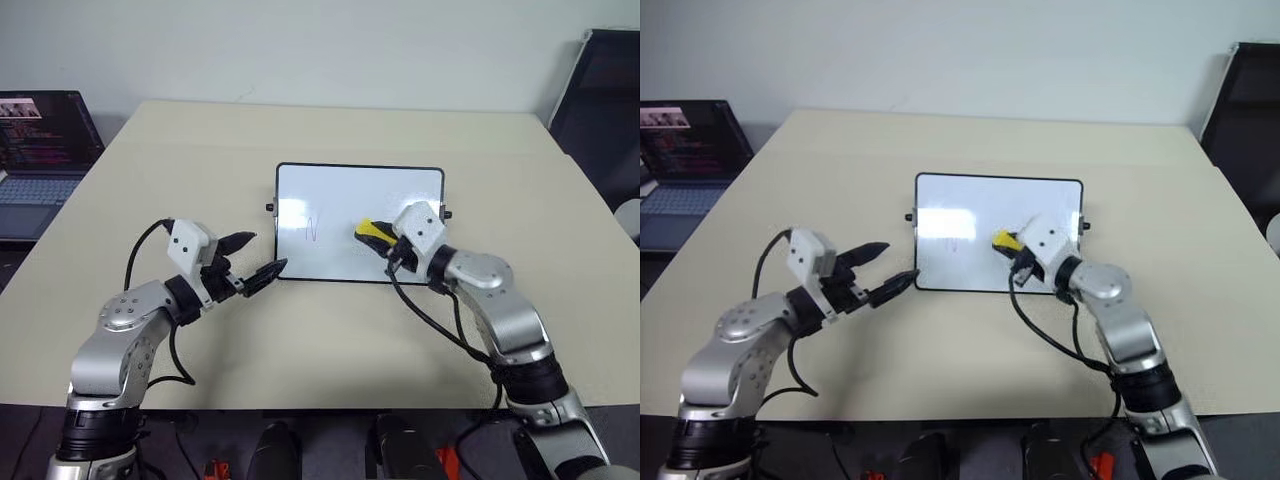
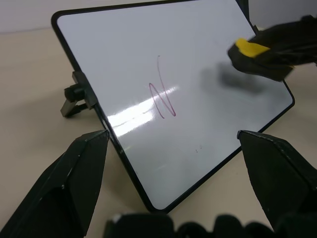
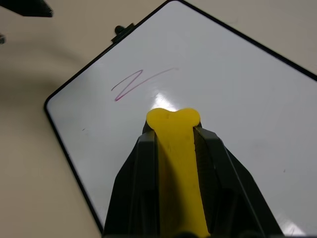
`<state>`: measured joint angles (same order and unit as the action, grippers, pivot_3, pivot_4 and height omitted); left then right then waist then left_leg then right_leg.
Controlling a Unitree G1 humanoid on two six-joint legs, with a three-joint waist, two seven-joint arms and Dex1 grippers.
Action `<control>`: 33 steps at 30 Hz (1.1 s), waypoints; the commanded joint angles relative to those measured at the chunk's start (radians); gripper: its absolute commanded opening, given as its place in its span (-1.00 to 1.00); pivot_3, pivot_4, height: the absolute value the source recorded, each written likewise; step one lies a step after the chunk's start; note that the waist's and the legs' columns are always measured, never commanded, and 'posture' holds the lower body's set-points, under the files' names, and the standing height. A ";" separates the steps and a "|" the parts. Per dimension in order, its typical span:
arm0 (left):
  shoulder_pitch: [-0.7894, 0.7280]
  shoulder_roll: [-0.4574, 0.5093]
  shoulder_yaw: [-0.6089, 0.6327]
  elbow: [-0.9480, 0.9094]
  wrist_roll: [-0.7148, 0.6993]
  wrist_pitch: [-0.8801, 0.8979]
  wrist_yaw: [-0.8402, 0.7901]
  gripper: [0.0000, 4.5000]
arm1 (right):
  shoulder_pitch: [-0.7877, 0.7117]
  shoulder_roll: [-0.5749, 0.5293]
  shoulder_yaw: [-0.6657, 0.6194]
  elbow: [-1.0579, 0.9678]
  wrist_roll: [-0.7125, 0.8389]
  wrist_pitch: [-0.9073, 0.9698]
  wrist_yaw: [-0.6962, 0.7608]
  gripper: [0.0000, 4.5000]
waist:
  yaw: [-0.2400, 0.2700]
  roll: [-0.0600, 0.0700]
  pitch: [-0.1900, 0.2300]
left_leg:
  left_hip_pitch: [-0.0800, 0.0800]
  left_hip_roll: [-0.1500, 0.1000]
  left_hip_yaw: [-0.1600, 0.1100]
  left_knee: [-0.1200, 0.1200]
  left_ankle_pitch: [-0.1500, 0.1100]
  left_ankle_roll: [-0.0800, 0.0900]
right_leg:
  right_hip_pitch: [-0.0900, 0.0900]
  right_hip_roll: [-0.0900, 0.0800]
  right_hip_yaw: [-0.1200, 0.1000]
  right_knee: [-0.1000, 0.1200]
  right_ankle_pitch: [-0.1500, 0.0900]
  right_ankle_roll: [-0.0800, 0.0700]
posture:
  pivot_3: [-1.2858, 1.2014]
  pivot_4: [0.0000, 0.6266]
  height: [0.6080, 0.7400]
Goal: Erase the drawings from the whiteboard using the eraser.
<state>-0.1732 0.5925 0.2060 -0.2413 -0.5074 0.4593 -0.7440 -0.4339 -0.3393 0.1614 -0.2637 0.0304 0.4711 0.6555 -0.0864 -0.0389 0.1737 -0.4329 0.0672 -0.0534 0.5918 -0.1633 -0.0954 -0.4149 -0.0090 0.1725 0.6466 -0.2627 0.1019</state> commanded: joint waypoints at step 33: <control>0.109 0.012 0.126 -0.092 -0.061 -0.024 0.072 1.00 | 0.073 0.055 0.064 -0.031 0.077 -0.197 -0.034 -0.70 | -0.004 0.000 0.000 | 0.001 0.000 0.000 0.002 0.000 0.000 | 0.000 0.000 0.000 0.000 0.000 -0.003 | 0.03 -0.52 1.00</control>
<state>-0.0698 0.5946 0.3057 -0.3326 -0.5770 0.4635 -0.6670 -0.3253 -0.2961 0.2178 -0.2934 0.1292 0.3101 0.6413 -0.0907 -0.0390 0.1737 -0.4322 0.0672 -0.0532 0.5935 -0.1631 -0.0955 -0.4153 -0.0090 0.1729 0.6471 -0.2623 0.0991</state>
